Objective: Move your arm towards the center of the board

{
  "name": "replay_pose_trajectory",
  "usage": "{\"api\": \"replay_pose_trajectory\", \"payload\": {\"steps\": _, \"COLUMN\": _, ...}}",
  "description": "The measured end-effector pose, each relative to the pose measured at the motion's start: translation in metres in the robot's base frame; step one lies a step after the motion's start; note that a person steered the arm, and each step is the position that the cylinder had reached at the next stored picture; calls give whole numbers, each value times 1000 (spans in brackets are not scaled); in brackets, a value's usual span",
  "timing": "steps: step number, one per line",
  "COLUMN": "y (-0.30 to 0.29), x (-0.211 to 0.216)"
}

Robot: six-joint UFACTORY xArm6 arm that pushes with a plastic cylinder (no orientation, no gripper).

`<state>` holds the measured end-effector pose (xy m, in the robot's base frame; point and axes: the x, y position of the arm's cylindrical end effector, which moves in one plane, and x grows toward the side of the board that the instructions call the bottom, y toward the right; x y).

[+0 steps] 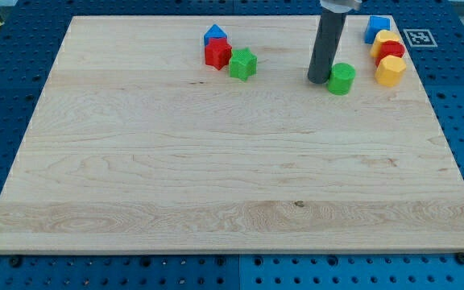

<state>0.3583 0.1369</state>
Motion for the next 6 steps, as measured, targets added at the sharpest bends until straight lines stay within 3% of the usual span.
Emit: {"api": "replay_pose_trajectory", "payload": {"steps": 6, "y": 71, "x": 26}}
